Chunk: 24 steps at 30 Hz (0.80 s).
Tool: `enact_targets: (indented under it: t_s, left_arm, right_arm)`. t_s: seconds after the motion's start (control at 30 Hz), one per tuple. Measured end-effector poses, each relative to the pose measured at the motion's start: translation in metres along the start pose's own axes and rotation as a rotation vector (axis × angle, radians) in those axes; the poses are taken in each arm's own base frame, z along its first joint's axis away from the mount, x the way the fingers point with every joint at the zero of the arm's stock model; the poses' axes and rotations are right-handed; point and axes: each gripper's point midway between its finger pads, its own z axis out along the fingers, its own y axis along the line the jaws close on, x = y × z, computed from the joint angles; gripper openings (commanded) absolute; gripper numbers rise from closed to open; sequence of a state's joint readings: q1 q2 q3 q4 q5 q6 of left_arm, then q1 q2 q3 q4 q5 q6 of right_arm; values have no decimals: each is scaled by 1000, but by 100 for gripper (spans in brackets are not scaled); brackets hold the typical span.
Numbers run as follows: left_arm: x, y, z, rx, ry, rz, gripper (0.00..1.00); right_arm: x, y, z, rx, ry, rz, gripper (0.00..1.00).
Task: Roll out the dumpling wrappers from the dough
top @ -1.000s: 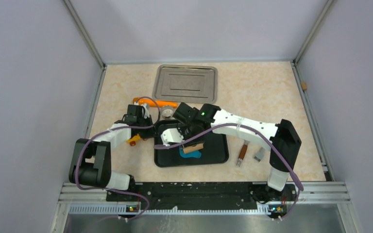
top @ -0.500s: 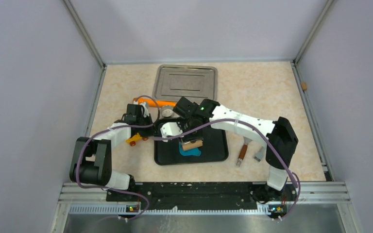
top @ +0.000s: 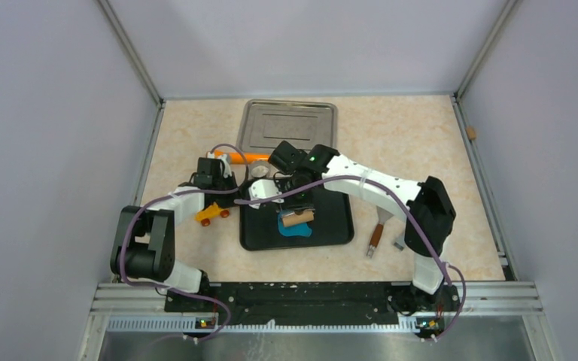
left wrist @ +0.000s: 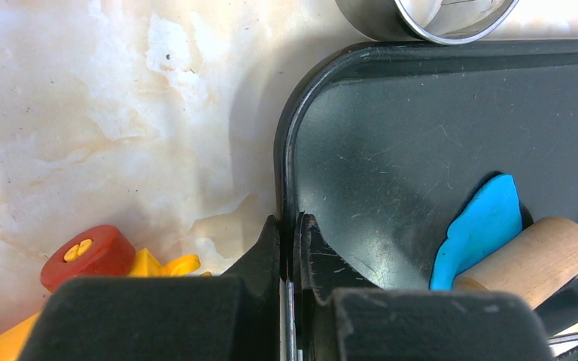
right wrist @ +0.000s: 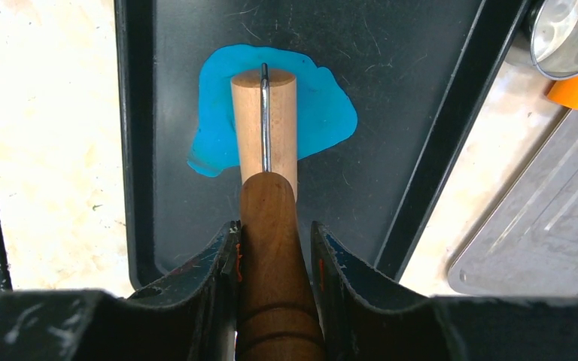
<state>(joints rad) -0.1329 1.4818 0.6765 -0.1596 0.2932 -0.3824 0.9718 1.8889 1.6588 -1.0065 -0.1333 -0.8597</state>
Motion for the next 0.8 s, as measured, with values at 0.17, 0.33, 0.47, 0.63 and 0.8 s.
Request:
enact_targets:
  t_s: [0.17,0.33,0.47,0.63,0.8]
  left_arm:
    - [-1,0,1,-10,1,8,0]
    - [-1,0,1,-18,0,13,0]
    - [1,-4,1,-12,3,21,0]
    - [12,-15,2,24,44,38,0]
    - [15,-18,1,34,55,39,0]
  right_arm:
    - [-1,-4,-2,-10,-2,16,0]
    - [-4,-3,-10,-34,-13,47,0]
    - [-5,2,-16,-68,-28,145,0]
    - [-13,3,-24,-79,-119,408,0]
    - [-22,-4,-42,-121,-260,680,0]
